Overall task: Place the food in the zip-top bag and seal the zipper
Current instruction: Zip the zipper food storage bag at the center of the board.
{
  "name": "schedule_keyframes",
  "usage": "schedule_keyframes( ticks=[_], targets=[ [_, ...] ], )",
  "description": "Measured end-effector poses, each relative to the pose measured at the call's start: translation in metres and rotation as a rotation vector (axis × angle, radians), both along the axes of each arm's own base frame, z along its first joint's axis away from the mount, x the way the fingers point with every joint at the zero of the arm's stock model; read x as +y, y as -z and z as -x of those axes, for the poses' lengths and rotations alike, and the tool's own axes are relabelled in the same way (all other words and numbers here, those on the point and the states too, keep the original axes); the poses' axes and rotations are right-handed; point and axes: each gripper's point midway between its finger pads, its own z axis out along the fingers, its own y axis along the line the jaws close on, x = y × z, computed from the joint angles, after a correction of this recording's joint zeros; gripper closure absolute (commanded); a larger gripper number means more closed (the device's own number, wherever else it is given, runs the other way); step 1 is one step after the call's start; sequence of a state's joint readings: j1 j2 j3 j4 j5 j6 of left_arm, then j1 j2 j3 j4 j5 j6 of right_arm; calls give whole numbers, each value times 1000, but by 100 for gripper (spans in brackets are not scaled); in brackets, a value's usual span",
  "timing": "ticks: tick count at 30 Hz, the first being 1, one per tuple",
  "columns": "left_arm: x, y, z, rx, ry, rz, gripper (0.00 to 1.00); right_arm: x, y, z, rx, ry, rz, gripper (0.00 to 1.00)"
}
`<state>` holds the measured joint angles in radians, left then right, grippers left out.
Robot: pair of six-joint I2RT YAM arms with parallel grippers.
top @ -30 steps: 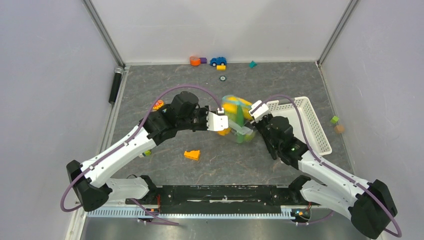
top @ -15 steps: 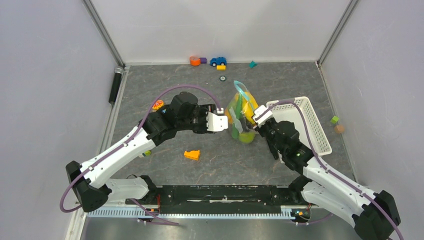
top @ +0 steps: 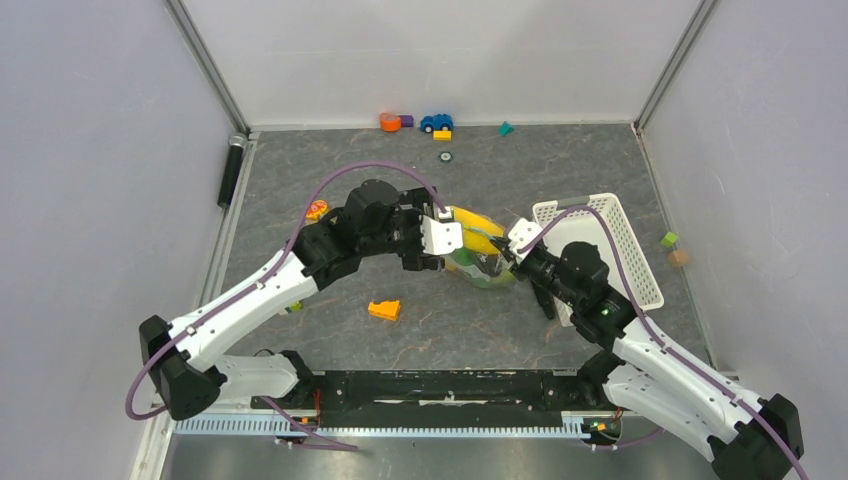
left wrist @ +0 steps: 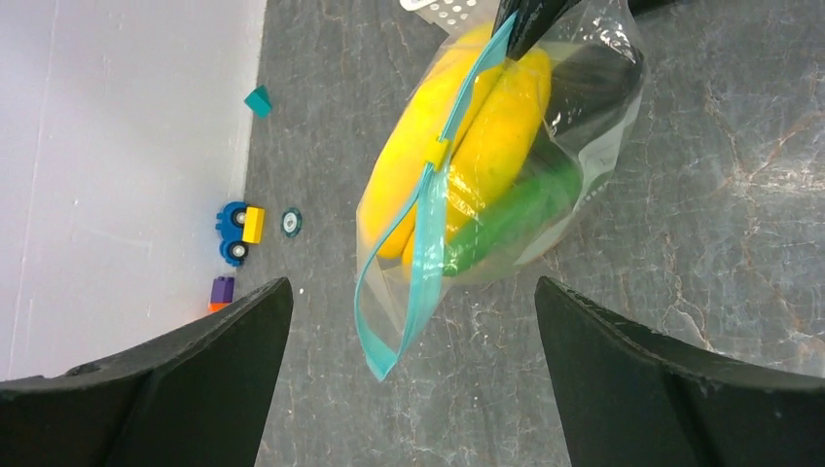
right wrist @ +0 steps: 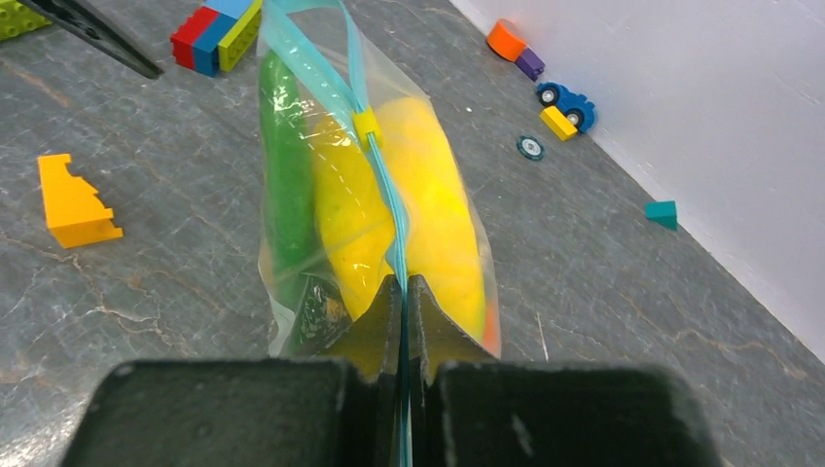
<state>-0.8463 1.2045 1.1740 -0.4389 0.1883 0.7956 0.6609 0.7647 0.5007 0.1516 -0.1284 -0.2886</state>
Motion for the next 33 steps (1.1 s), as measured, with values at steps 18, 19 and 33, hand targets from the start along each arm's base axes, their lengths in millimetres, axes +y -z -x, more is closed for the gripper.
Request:
schedule_keyframes(
  ticks=[18, 19, 33],
  targets=[
    [-37, 21, 0, 133, 118, -44, 20, 18, -8, 16, -6, -137, -9, 100],
    [-37, 25, 0, 142, 118, -59, 26, 18, -8, 16, -7, -140, -9, 100],
    [-36, 59, 0, 180, 126, -175, 65, 8, -7, 17, -2, -93, 4, 100]
  ],
)
